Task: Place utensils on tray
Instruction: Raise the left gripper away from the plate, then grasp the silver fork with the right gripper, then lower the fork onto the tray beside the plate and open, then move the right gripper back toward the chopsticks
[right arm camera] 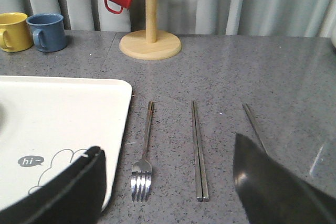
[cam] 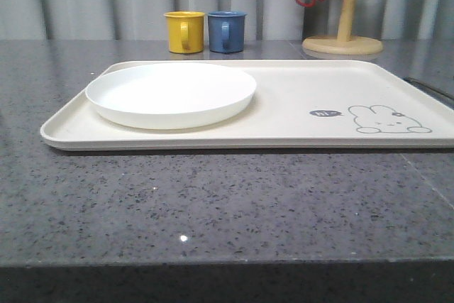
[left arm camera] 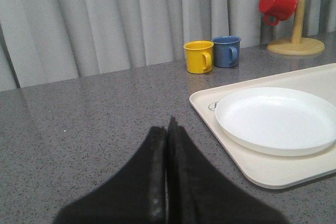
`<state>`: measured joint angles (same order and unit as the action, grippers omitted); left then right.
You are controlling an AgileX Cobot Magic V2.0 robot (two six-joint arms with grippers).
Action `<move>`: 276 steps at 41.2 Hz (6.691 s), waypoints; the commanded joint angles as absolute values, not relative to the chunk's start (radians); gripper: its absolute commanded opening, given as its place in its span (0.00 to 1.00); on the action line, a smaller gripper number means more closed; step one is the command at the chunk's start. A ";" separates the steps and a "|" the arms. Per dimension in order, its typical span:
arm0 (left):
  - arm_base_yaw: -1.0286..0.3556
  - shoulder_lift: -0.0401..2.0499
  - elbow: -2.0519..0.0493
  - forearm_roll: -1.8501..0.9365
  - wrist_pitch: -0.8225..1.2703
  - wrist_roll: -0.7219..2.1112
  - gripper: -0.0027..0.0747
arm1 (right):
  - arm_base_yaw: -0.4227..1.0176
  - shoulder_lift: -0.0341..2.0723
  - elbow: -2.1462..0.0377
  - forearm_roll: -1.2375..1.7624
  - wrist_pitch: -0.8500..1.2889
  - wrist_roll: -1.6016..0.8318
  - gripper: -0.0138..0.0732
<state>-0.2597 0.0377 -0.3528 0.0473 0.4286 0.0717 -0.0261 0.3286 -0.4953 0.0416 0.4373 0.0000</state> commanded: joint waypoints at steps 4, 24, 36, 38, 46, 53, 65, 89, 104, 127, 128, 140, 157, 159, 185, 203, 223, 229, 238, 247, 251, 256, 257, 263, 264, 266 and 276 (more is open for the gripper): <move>-0.260 0.049 -0.378 0.039 0.346 0.062 0.01 | -0.032 0.343 -0.528 0.039 0.351 0.000 0.78; -0.260 0.049 -0.378 0.039 0.342 0.062 0.01 | -0.032 0.343 -0.528 0.040 0.357 0.000 0.77; -0.260 0.049 -0.378 0.039 0.342 0.062 0.01 | -0.032 0.579 -0.630 0.040 0.439 0.000 0.50; -0.260 0.049 -0.378 0.039 0.342 0.062 0.01 | -0.032 0.659 -0.674 0.040 0.480 0.000 0.50; -0.260 0.049 -0.378 0.039 0.342 0.062 0.01 | -0.030 0.965 -0.869 0.040 0.656 0.000 0.50; -0.260 0.049 -0.378 0.039 0.342 0.062 0.01 | -0.007 1.194 -1.034 0.040 0.775 0.000 0.50; -0.260 0.049 -0.378 0.039 0.342 0.062 0.01 | 0.039 1.442 -1.186 0.042 0.804 0.000 0.50; -0.260 0.049 -0.378 0.043 0.342 0.062 0.01 | 0.042 1.611 -1.229 0.041 0.769 0.000 0.50; -0.260 0.049 -0.378 0.043 0.342 0.062 0.01 | 0.042 1.599 -1.261 0.041 0.829 0.000 0.02; -0.260 0.049 -0.378 0.043 0.342 0.062 0.01 | 0.162 1.539 -1.484 -0.011 1.022 0.146 0.04; -0.260 0.049 -0.378 0.043 0.342 0.062 0.01 | 0.181 1.543 -1.489 -0.021 1.024 0.163 0.04; -0.260 0.049 -0.378 0.043 0.342 0.062 0.01 | 0.443 1.676 -1.565 -0.079 1.029 0.364 0.04; -0.260 0.049 -0.378 0.043 0.342 0.062 0.01 | 0.490 1.822 -1.610 -0.069 0.999 0.565 0.05; -0.260 0.049 -0.378 0.043 0.342 0.062 0.01 | 0.490 1.827 -1.610 -0.069 0.997 0.588 0.06; -0.260 0.049 -0.378 0.043 0.342 0.062 0.01 | 0.488 1.785 -1.610 -0.047 0.989 0.590 0.52; -0.260 0.049 -0.378 0.043 0.342 0.062 0.01 | 0.275 1.609 -1.602 -0.073 1.116 0.374 0.52; -0.260 0.049 -0.378 0.043 0.342 0.062 0.01 | -0.088 1.547 -1.388 -0.068 1.077 0.127 0.52; -0.260 0.049 -0.378 0.043 0.342 0.062 0.01 | -0.124 1.581 -1.388 -0.026 1.080 0.069 0.52; -0.260 0.049 -0.378 0.043 0.342 0.062 0.01 | -0.124 1.651 -1.388 -0.025 1.067 0.063 0.52; -0.260 0.049 -0.378 0.043 0.342 0.062 0.01 | -0.124 1.686 -1.389 -0.025 1.056 0.063 0.52; -0.260 0.049 -0.378 0.043 0.342 0.062 0.01 | -0.124 1.701 -1.389 -0.025 1.056 0.063 0.52; -0.260 0.049 -0.378 0.043 0.342 0.062 0.01 | -0.124 1.717 -1.389 -0.025 1.061 0.063 0.51; -0.260 0.049 -0.378 0.043 0.342 0.062 0.01 | -0.124 1.717 -1.389 -0.025 1.061 0.063 0.50; -0.260 0.049 -0.378 0.043 0.342 0.062 0.01 | -0.124 1.713 -1.390 -0.025 1.065 0.063 0.37; -0.260 0.049 -0.378 0.043 0.342 0.062 0.01 | -0.124 1.713 -1.391 -0.025 1.067 0.063 0.35; -0.260 0.049 -0.378 0.043 0.342 0.062 0.01 | -0.124 1.712 -1.391 -0.026 1.073 0.063 0.31; -0.260 0.049 -0.378 0.043 0.342 0.062 0.01 | -0.124 1.705 -1.391 -0.026 1.088 0.063 0.20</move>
<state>-0.2597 0.0377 -0.3528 0.0473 0.4286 0.0717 -0.1196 1.7498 -1.3681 -0.0336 1.0786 0.0722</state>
